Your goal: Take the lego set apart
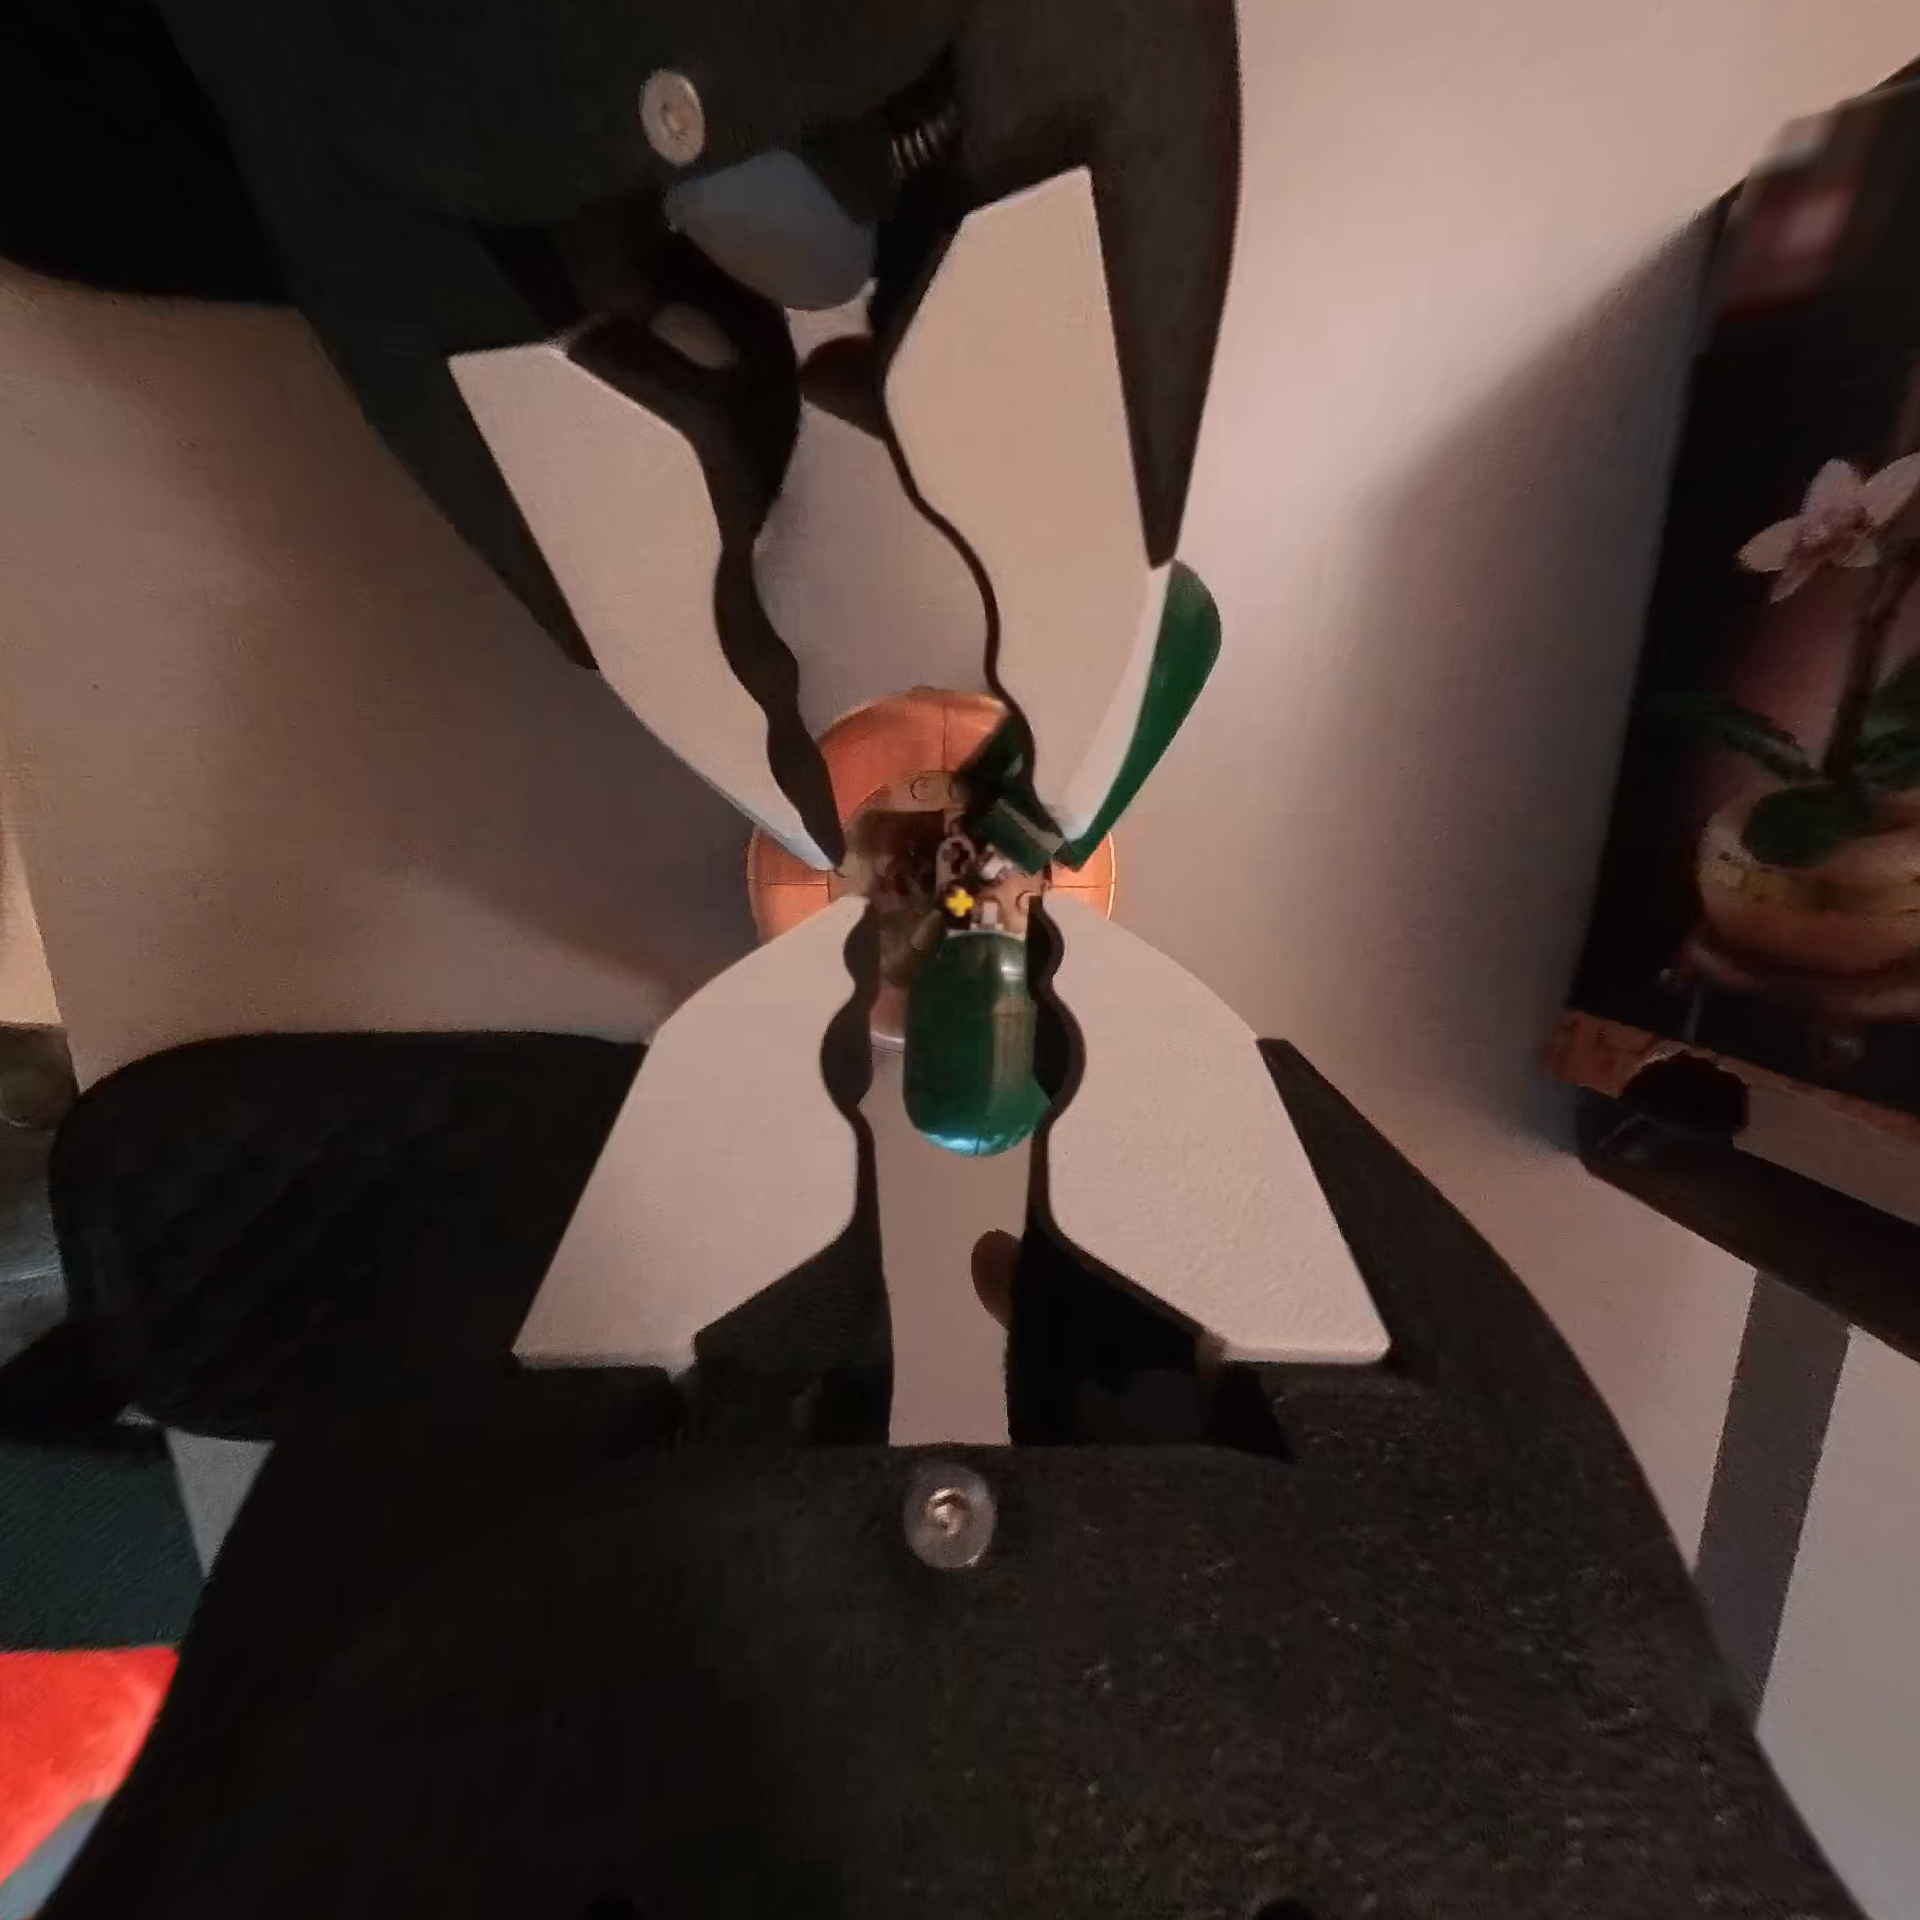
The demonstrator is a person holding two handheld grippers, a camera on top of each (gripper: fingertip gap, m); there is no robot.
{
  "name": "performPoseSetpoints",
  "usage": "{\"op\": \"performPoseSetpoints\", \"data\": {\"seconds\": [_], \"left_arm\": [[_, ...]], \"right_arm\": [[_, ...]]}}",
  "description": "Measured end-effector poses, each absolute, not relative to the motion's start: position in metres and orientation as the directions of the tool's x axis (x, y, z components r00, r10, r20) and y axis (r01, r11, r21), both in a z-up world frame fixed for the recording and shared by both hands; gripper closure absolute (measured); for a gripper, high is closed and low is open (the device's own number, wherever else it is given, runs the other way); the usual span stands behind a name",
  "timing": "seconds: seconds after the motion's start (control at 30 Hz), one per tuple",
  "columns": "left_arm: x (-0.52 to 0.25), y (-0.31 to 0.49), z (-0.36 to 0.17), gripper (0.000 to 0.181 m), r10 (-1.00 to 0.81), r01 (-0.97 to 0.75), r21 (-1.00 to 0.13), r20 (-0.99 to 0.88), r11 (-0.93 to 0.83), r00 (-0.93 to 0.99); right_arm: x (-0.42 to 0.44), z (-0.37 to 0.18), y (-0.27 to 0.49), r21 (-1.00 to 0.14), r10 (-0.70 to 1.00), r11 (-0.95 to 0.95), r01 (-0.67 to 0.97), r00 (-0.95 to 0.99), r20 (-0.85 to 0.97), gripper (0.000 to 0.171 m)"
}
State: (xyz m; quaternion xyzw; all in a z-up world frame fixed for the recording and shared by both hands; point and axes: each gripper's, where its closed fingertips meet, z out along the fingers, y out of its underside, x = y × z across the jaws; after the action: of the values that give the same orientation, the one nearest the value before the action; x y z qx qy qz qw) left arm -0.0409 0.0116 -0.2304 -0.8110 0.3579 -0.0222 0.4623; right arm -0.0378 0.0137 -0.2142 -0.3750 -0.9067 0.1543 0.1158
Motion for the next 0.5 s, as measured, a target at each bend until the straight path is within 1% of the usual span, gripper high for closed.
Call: {"op": "performPoseSetpoints", "data": {"seconds": [0.17, 0.27, 0.4, 0.5], "left_arm": [[-0.034, 0.013, -0.231, 0.136, -0.640, -0.530, -0.814, -0.279, -0.238, 0.716], [-0.031, 0.015, -0.231, 0.134, -0.650, -0.511, -0.826, -0.254, -0.239, 0.716], [-0.029, 0.017, -0.234, 0.136, -0.666, -0.486, -0.829, -0.197, -0.279, 0.719], [-0.034, 0.021, -0.239, 0.143, -0.642, -0.462, -0.831, -0.176, -0.309, 0.746]], "right_arm": [[-0.042, -0.228, 0.014, -0.291, 0.704, 0.692, 0.661, -0.706, 0.071, 0.158], [-0.041, -0.229, 0.012, -0.289, 0.702, 0.690, 0.664, -0.711, 0.043, 0.164], [-0.040, -0.229, 0.012, -0.279, 0.699, 0.695, 0.663, -0.714, 0.046, 0.164], [-0.040, -0.230, 0.009, -0.291, 0.665, 0.728, 0.621, -0.742, 0.081, 0.164]]}}
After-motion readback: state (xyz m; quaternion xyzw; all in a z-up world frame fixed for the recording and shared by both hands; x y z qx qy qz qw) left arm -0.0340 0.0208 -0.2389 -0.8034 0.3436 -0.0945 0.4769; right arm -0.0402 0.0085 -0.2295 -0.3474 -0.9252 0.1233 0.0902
